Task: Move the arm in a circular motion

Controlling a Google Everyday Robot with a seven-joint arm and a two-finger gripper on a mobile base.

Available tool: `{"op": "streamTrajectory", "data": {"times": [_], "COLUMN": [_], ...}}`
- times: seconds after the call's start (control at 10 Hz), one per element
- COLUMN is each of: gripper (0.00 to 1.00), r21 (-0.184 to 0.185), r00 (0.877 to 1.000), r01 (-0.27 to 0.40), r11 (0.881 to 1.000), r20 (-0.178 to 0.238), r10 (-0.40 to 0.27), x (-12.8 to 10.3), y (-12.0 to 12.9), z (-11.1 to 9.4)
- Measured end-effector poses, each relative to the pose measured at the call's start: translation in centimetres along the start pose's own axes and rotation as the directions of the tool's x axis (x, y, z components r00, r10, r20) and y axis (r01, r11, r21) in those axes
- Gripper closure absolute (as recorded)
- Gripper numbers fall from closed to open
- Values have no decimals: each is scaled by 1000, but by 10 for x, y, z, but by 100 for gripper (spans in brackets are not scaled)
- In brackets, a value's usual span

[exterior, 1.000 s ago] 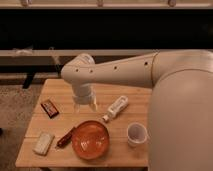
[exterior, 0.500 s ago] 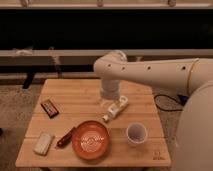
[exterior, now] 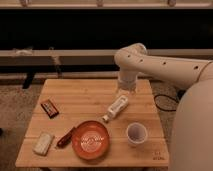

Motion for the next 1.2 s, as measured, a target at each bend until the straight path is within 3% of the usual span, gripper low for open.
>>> {"op": "streamTrajectory", "data": {"times": [0.3, 0.7, 0.9, 1.1, 1.2], "gripper": [35, 35, 35, 35, 35], "r21": [6, 16, 18, 17, 11], "r00": [998, 984, 969, 938, 918], "r01": [62, 176, 246, 345, 396], "r11": [998, 984, 969, 938, 918], "r20": [7, 15, 17, 19, 16], "r10": [-62, -176, -247, -345, -396], "x": [-23, -53, -60, -55, -41], "y": [41, 135, 184, 243, 272], "z": [4, 8, 10, 13, 14]}}
